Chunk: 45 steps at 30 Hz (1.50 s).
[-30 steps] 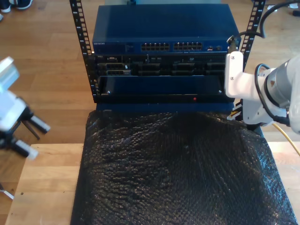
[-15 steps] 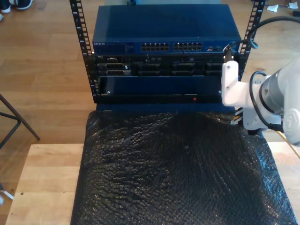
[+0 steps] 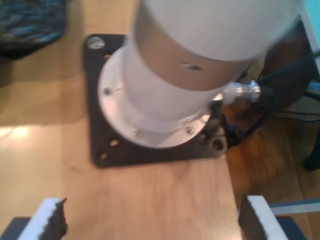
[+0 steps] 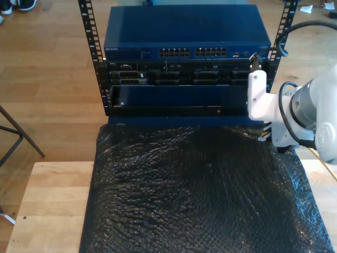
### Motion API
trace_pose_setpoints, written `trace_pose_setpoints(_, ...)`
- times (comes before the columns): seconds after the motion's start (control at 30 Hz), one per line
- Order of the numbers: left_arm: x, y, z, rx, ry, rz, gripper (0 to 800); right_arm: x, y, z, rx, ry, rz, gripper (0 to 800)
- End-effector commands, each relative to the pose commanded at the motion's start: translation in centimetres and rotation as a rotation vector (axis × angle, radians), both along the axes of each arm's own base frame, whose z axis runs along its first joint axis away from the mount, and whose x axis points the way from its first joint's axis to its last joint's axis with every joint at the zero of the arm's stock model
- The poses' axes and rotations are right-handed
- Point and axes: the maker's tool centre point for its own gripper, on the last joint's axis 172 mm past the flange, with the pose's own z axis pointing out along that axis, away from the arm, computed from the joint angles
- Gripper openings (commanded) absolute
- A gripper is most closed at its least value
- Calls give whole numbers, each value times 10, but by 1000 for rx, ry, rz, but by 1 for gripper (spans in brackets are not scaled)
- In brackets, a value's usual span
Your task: Grab the cable and plug it in
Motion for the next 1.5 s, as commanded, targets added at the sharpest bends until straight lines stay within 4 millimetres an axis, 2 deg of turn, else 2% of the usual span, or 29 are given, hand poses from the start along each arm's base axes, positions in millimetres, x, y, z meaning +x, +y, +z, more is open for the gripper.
trace_pose_setpoints(0.1,-13,-5,-12,-15,-16,-20,800,1,0,-2,0,3,0,0)
trace_pose_setpoints(0.2,-19,2,-17,9,-59,-18,800,1,0,-2,0,3,0,1)
trace_pose_setpoints(0.3,-25,-9,-30,-10,-79,-22,800,1,0,-1,-1,1,1,1)
trace_pose_setpoints(0.47,-24,-7,-42,23,-109,-44,800,0,1,-2,-1,3,4,1)
trace_pose_setpoints(0.6,-25,-12,-60,30,-151,-91,800,0,4,-2,-5,4,13,1)
trace_pose_setpoints(0.87,-32,8,-88,156,-213,-38,800,1,4,-1,-4,-4,11,1)
trace_pose_setpoints(0.97,-33,10,-91,171,-220,-32,800,9,8,7,-1,-48,18,1)
trace_pose_setpoints(1.07,-32,4,-96,162,-222,-25,800,15,22,15,1,-86,47,1)
trace_pose_setpoints(1.23,-29,5,-103,186,-234,-20,800,32,24,37,8,-183,47,1)
trace_pose_setpoints(1.33,-30,-1,-112,187,-235,-21,800,40,27,48,14,-239,46,1)
trace_pose_setpoints(1.5,-27,4,-115,209,-242,-16,800,51,27,56,17,-322,45,0)
